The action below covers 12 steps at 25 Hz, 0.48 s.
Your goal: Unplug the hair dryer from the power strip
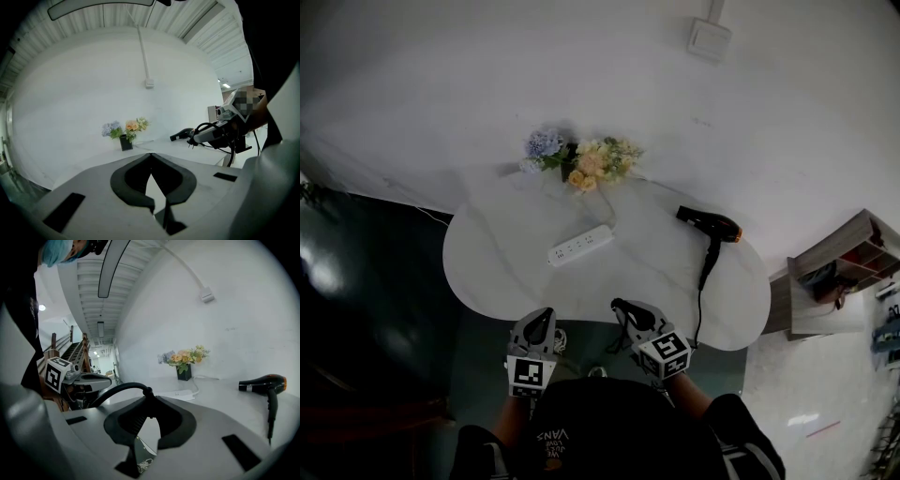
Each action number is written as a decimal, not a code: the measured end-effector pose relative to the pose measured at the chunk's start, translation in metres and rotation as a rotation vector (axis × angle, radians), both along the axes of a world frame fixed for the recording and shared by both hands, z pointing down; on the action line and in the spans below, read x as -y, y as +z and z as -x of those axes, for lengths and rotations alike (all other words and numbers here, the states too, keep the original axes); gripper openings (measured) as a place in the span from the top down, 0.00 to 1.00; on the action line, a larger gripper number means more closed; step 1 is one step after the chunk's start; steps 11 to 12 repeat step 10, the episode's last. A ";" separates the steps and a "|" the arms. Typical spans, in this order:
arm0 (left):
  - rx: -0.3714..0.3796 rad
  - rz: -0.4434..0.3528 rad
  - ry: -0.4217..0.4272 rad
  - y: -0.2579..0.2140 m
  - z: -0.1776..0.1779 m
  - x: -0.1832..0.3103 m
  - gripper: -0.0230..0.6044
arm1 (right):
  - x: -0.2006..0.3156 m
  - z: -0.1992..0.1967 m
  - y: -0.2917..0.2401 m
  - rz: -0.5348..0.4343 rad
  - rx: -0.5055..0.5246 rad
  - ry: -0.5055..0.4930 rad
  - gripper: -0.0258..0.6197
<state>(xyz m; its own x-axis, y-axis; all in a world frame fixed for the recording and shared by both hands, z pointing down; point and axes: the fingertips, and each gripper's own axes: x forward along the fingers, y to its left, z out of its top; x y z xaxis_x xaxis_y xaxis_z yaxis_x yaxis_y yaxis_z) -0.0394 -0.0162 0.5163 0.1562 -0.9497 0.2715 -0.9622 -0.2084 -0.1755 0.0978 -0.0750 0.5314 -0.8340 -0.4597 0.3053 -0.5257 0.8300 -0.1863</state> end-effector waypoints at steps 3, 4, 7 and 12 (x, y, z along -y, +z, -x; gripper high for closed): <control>-0.021 -0.024 0.003 -0.010 -0.003 0.000 0.93 | 0.000 -0.001 0.000 0.001 0.012 0.008 0.85; -0.015 -0.019 0.002 -0.009 -0.003 -0.001 0.93 | 0.001 -0.002 -0.001 -0.002 0.014 0.014 0.85; -0.019 -0.027 -0.001 -0.011 -0.005 -0.004 0.93 | 0.001 -0.005 -0.003 0.006 0.019 0.027 0.85; -0.006 -0.014 0.004 -0.005 -0.006 -0.010 0.93 | -0.002 -0.008 -0.004 0.011 0.021 0.033 0.85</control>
